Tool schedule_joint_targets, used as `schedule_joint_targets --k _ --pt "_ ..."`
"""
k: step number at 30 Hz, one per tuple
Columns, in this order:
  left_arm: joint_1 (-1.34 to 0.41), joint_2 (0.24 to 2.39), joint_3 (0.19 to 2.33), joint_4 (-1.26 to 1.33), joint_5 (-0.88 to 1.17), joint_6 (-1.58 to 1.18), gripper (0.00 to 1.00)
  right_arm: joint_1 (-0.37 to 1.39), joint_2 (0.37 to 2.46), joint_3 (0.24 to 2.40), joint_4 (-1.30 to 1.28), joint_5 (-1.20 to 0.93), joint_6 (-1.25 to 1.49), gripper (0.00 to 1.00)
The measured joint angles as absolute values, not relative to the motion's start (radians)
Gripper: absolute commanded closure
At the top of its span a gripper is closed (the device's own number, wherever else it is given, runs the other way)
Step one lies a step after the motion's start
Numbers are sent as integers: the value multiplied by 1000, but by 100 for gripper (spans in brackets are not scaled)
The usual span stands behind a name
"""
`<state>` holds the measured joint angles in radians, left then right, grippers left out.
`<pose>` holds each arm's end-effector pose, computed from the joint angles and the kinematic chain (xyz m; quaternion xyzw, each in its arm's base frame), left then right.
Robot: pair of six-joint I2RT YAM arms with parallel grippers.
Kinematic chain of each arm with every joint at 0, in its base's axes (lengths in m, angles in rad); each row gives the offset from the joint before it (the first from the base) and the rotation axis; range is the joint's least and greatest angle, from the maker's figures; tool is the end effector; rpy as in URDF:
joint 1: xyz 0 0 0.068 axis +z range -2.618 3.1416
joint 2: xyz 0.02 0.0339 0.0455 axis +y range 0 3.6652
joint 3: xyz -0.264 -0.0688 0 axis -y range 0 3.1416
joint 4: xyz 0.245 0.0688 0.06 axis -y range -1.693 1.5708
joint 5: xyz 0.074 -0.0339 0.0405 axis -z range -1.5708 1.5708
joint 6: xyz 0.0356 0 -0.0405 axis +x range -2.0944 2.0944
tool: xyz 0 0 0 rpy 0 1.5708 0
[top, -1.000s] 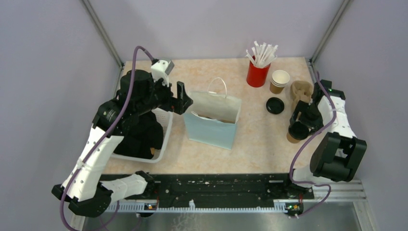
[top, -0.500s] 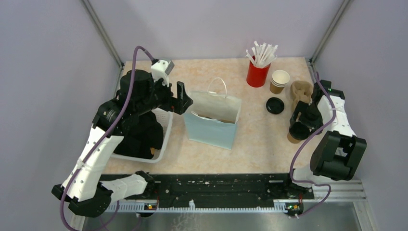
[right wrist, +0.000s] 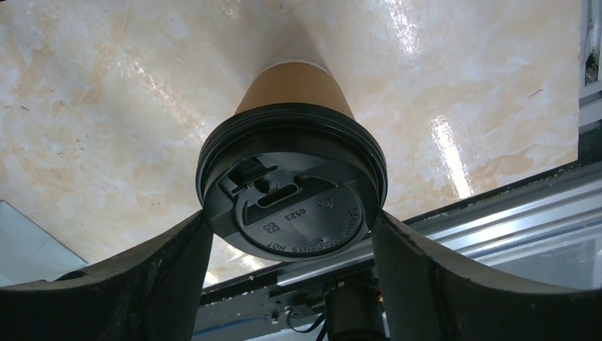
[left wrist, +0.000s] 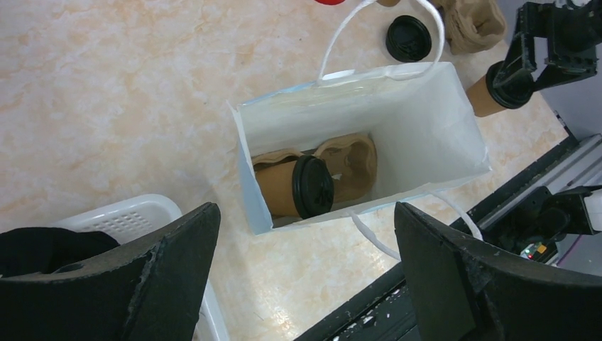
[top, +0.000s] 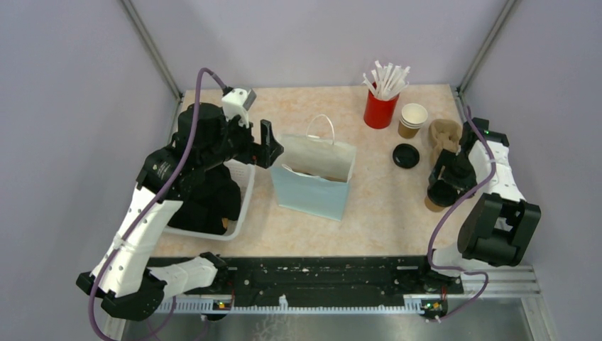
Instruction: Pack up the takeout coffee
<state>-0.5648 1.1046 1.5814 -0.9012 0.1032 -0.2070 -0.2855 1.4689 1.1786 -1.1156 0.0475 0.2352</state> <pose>0.1595 -0.1054 0.4700 0.1768 0.8207 -0.2440 0.4855 0.2519 -0.0757 0.2554 0.2584 0.9622 -0.0257 0.0817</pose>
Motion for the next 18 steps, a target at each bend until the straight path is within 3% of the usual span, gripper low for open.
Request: schedule_joint_targets --k 11,14,18 --pt "-529 1278 1688 -1077 -65 -318 2 -277 1305 1201 -1170 -21 248 29" --pt "-509 1336 1705 -1095 -63 -341 8 -253 1224 1238 -1180 -78 272 29" --pt "-503 1400 1734 -1098 -53 -347 23 -207 1148 1307 -1205 -152 293 29"
